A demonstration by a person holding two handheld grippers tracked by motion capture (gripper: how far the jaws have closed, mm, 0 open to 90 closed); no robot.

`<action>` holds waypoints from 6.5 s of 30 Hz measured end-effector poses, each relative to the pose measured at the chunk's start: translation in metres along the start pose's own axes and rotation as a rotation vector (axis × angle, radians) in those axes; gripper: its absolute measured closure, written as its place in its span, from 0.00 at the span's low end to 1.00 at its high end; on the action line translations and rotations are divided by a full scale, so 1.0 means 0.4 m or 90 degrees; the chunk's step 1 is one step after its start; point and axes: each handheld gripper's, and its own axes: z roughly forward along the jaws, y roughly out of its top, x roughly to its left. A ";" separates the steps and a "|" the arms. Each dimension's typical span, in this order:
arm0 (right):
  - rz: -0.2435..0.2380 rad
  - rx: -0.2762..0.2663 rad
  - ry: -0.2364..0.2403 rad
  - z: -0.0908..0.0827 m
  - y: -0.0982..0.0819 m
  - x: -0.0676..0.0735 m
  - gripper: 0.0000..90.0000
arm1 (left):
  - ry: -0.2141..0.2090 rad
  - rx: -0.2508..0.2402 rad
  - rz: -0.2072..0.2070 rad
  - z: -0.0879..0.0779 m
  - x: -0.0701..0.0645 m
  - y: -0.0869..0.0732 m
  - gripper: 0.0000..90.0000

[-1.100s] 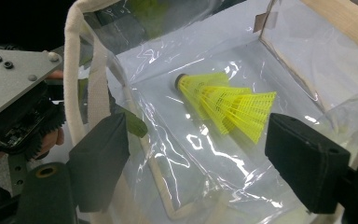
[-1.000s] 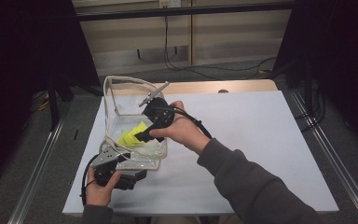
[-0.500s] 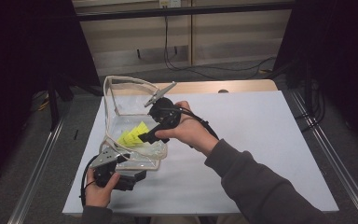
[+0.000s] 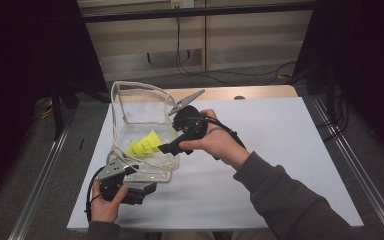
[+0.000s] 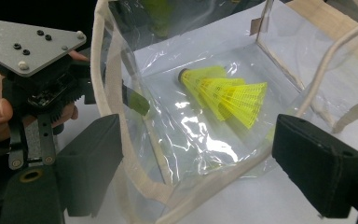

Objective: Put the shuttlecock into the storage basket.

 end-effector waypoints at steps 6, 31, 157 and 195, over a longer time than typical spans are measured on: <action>0.002 -0.005 0.002 -0.017 -0.016 -0.005 0.18 | 0.001 -0.001 0.000 -0.001 0.000 0.001 0.03; 0.019 -0.032 -0.011 -0.089 -0.100 -0.051 0.17 | 0.003 0.000 0.000 -0.001 0.001 0.000 0.03; 0.111 -0.076 -0.106 -0.201 -0.590 -0.137 0.16 | 0.003 0.005 0.004 0.005 -0.004 0.001 0.03; 0.136 -0.096 -0.131 -0.259 -0.656 -0.145 0.14 | 0.004 0.013 0.008 0.009 -0.006 0.002 0.03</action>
